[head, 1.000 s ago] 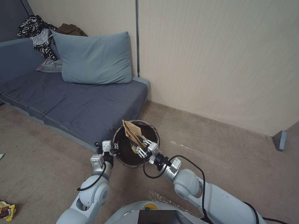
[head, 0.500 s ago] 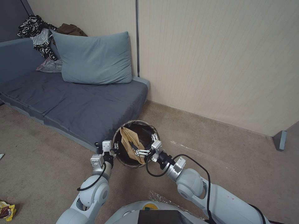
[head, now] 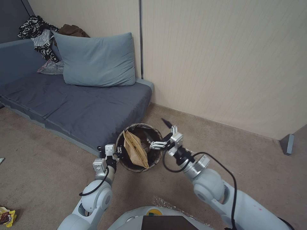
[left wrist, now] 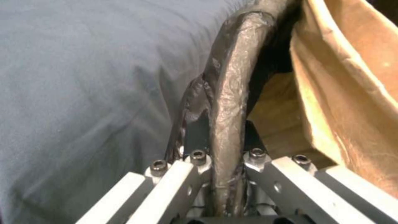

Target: Pick up the trash bin, then pick up the garbage from the floor and place it into the trash bin.

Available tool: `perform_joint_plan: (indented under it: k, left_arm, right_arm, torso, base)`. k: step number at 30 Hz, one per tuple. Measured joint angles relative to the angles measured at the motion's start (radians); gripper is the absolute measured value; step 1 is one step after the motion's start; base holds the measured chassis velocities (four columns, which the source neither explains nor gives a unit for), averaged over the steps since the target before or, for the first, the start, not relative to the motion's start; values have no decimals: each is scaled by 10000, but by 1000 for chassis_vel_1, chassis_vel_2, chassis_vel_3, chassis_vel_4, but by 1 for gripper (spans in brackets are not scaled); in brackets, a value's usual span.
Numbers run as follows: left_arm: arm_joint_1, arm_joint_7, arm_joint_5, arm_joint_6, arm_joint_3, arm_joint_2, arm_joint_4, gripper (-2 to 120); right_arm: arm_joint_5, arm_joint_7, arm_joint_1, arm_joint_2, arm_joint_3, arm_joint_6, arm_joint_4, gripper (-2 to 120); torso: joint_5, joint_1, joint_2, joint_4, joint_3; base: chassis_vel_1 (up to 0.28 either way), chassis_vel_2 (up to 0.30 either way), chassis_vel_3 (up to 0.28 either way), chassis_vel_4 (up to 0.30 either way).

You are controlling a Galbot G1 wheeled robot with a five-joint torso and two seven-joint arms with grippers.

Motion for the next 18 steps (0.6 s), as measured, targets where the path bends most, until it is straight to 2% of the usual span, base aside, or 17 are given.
perform_joint_plan:
  k: [7, 10, 11, 13, 14, 17, 18]
  left_arm:
    - [0, 0, 0, 0, -1, 0, 0, 0]
    - [0, 0, 0, 0, -1, 0, 0, 0]
    - [0, 0, 0, 0, -1, 0, 0, 0]
    - [0, 1, 0, 0, -1, 0, 0, 0]
    - [0, 1, 0, 0, -1, 0, 0, 0]
    - [0, 0, 0, 0, -1, 0, 0, 0]
    - [0, 0, 0, 0, -1, 0, 0, 0]
  right_arm:
    - [60, 128, -241, -53, 510, -53, 277, 100]
    - [161, 470, -907, -84, 1981, -338, 761, 100]
    - [161, 470, -907, -84, 1981, -338, 761, 100]
    - [194, 887, -1764, 69, 3778, -607, 1029, 100]
    - [194, 887, -1764, 69, 3778, -607, 1029, 100]
    - [-121, 1612, -2720, 607, 5825, -855, 627, 100]
    - [-142, 1699, -2794, 666, 6008, -887, 556, 100]
  torso:
    - [-1, 0, 0, -2, 0]
    - [-1, 0, 0, 1, 0]
    - [-1, 0, 0, 1, 0]
    - [0, 0, 0, -3, 0]
    - [0, 0, 0, -3, 0]
    - [4, 0, 0, -3, 0]
    - [3, 0, 0, -3, -1]
  base:
    - [0, 0, 0, 0]
    - [0, 0, 0, 0]
    - [0, 0, 0, 0]
    - [0, 0, 0, 0]
    - [0, 0, 0, 0]
    - [0, 0, 0, 0]
    - [0, 0, 0, 0]
